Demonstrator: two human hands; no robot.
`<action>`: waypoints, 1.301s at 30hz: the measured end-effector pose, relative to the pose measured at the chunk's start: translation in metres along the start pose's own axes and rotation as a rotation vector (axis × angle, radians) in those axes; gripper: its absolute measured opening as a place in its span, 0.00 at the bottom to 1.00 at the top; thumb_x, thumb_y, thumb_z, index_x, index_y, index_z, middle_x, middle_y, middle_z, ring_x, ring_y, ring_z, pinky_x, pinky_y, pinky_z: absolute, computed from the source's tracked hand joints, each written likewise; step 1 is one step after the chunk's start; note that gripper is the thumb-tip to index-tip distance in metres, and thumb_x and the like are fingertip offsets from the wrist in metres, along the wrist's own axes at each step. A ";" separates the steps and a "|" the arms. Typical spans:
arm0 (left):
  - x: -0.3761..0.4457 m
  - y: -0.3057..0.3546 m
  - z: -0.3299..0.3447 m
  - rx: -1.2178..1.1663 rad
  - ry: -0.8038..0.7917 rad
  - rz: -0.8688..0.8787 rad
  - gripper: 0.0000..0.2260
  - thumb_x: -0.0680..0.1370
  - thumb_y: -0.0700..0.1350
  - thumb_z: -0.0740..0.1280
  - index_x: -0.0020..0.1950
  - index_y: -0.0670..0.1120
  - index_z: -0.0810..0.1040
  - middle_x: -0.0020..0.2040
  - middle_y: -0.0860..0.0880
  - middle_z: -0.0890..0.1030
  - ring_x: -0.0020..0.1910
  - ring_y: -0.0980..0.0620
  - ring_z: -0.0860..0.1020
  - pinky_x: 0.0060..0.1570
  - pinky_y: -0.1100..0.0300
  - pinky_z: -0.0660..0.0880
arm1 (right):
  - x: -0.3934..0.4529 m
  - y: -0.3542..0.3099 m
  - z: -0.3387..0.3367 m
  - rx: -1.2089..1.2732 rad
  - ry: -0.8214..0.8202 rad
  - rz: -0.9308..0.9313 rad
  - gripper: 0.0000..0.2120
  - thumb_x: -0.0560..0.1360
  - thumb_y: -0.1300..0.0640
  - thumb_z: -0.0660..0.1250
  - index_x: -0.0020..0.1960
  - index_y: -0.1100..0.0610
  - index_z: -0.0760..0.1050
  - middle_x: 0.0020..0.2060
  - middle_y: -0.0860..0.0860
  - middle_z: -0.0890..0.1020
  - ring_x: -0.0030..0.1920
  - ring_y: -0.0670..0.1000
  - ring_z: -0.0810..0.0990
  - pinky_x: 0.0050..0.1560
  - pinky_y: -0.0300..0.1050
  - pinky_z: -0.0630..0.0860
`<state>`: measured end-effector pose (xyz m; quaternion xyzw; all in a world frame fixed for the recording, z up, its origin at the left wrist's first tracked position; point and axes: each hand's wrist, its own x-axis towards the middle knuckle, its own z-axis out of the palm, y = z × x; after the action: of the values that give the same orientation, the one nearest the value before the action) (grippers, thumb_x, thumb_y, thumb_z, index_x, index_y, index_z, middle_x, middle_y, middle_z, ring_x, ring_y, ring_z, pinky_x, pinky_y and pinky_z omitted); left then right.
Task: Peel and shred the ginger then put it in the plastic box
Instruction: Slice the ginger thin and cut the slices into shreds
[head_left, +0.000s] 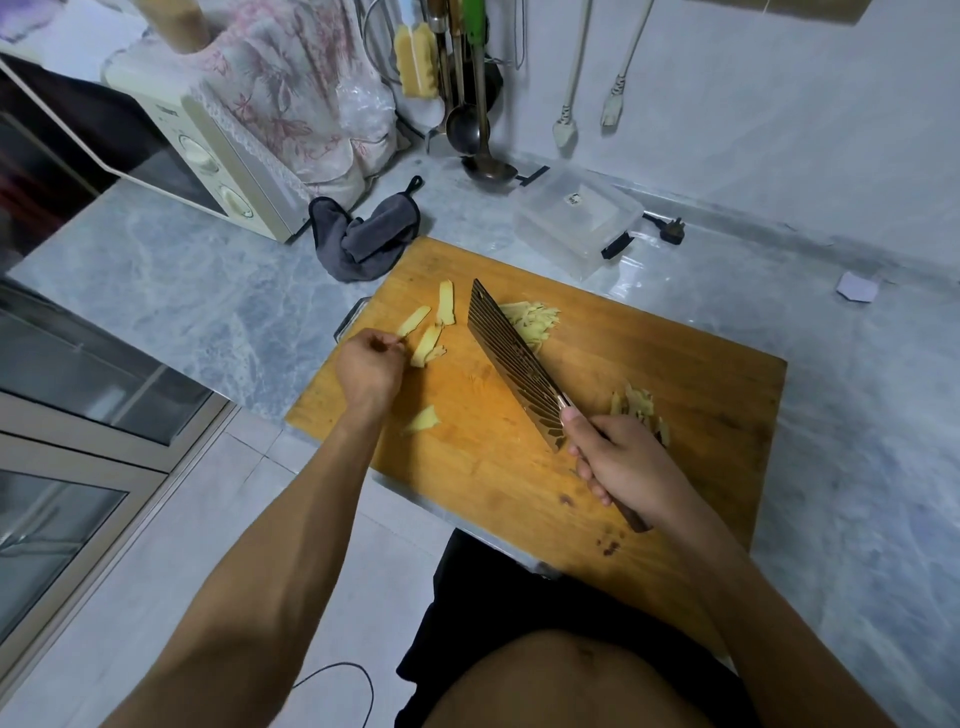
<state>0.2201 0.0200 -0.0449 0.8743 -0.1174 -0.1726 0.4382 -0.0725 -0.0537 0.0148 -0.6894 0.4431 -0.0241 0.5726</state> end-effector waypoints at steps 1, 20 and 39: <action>0.007 0.003 0.001 0.054 -0.021 0.030 0.03 0.75 0.42 0.71 0.47 0.49 0.83 0.45 0.51 0.84 0.45 0.49 0.83 0.50 0.51 0.81 | 0.001 -0.001 0.001 0.003 -0.002 0.001 0.26 0.81 0.38 0.58 0.40 0.59 0.76 0.28 0.51 0.77 0.25 0.48 0.73 0.28 0.42 0.72; -0.068 -0.009 -0.006 0.103 -0.439 0.102 0.05 0.75 0.39 0.73 0.43 0.49 0.85 0.42 0.57 0.84 0.43 0.64 0.79 0.46 0.71 0.73 | 0.004 -0.005 0.002 0.051 0.030 0.008 0.25 0.81 0.39 0.59 0.41 0.60 0.76 0.28 0.52 0.76 0.26 0.49 0.74 0.28 0.43 0.72; -0.064 -0.059 -0.025 0.519 -0.228 0.450 0.12 0.78 0.46 0.70 0.60 0.44 0.82 0.55 0.43 0.79 0.49 0.42 0.78 0.48 0.55 0.76 | -0.011 0.002 0.010 0.005 -0.024 -0.024 0.27 0.81 0.40 0.59 0.42 0.64 0.77 0.28 0.52 0.76 0.24 0.47 0.73 0.28 0.43 0.72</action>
<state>0.1751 0.0960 -0.0658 0.8838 -0.3949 -0.1327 0.2129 -0.0755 -0.0392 0.0148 -0.6934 0.4276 -0.0239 0.5794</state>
